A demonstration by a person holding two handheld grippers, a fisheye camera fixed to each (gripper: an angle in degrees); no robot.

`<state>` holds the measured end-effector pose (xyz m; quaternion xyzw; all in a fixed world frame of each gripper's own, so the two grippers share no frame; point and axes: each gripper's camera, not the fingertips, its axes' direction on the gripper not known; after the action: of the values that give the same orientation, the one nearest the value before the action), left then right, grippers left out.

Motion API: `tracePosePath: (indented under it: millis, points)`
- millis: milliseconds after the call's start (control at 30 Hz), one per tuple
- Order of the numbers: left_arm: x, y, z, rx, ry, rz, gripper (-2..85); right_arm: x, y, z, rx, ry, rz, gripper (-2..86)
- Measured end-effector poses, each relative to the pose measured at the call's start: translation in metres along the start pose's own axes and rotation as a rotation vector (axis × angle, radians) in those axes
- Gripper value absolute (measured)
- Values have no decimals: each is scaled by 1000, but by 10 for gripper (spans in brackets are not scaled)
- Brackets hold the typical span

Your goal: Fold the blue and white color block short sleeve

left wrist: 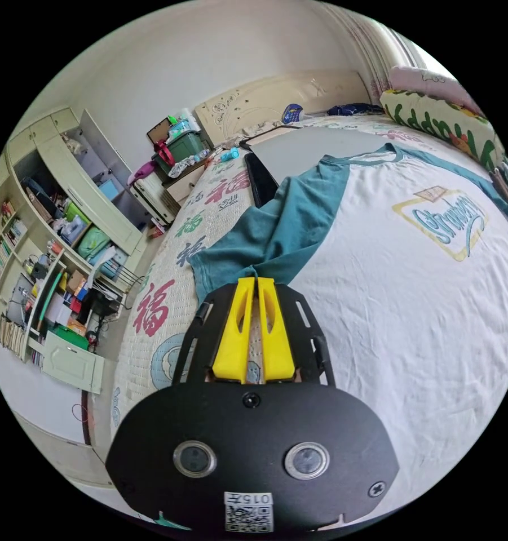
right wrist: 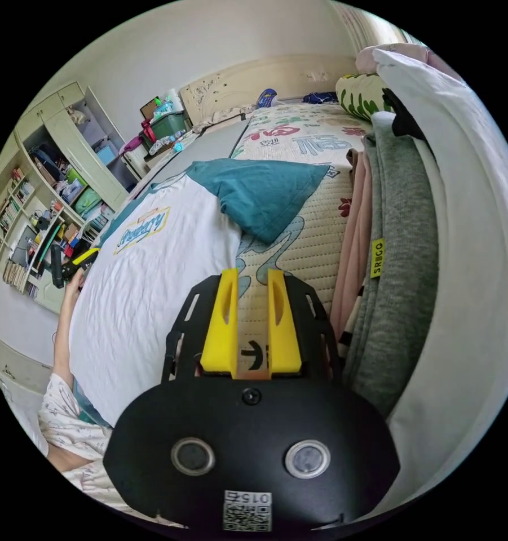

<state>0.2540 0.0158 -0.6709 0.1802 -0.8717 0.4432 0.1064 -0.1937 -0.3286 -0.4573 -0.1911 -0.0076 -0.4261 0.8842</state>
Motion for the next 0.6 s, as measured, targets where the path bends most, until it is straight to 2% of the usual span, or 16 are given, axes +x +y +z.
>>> tracePosePath:
  millis: [67, 167, 233, 333, 400, 533, 600]
  points:
    - [-12, -15, -17, 23, -17, 4, 12, -4, -9, -39, 160, -27, 83, 135]
    - [-54, -36, -28, 31, 45, -38, 22, -7, -39, -64, 245, 31, 195, 132]
    - [-85, -47, -34, 41, 102, -72, 29, -1, -65, -59, 175, 40, 270, 132]
    - [-139, -81, -30, -10, 221, -89, 51, 22, -99, -35, 9, -70, 412, 129]
    - [-159, -107, -45, -60, 160, -20, 75, 25, -110, -38, -1, -58, 438, 119]
    - [-198, -176, -98, -163, -98, 133, 106, 12, -128, -46, -14, 9, 370, 91]
    - [-216, -221, -121, -215, -196, 129, 108, 5, -131, -50, 2, 36, 345, 83]
